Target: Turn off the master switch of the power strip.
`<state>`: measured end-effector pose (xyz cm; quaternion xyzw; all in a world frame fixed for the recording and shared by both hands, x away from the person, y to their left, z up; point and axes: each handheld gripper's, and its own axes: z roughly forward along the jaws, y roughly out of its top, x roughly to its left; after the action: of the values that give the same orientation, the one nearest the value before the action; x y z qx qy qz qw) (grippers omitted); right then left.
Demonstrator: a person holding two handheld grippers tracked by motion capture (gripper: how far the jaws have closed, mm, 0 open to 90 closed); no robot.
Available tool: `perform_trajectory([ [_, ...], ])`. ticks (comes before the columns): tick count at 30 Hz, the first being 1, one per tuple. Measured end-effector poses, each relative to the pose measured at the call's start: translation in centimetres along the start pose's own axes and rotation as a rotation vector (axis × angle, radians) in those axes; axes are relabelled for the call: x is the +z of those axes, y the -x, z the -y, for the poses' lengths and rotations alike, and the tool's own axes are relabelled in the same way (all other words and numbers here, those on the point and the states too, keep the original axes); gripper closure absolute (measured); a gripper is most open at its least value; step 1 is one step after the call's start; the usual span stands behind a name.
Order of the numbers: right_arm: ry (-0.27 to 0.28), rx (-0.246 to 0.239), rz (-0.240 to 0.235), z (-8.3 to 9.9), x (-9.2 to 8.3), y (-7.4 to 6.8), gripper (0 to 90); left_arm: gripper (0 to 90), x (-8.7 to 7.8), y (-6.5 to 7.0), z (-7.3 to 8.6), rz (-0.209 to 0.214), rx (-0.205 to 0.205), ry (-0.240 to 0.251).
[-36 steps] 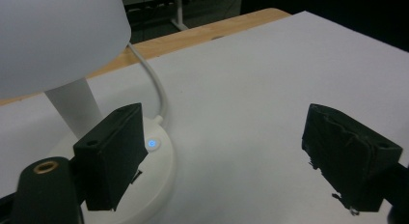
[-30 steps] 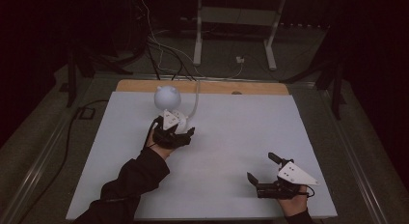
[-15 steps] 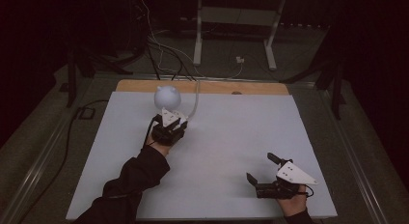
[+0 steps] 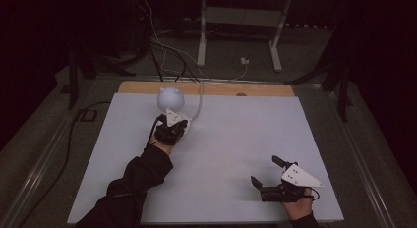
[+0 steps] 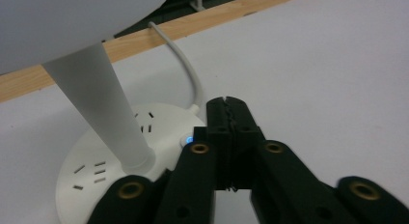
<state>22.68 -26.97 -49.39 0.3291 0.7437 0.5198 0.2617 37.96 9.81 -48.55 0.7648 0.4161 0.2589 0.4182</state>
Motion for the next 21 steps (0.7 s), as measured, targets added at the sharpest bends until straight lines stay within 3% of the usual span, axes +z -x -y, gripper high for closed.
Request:
perform_trajectory([
  [7,-0.008,0.0,-0.003,0.1,0.0,0.0,0.2,90.0,1.2,0.1,0.3,-0.022,0.019,0.005],
  [11,-0.006,0.004,-0.002,0.1,0.0,0.0,0.2,90.0,2.0,0.3,0.5,-0.051,0.042,-0.018],
  [16,-0.008,-0.003,-0.001,0.0,0.0,0.0,0.2,90.0,2.6,0.9,0.8,-0.098,0.11,-0.029],
  [21,-0.008,-0.002,-0.001,0.0,0.0,0.0,0.2,90.0,2.9,0.8,1.0,-0.144,0.116,-0.032],
])
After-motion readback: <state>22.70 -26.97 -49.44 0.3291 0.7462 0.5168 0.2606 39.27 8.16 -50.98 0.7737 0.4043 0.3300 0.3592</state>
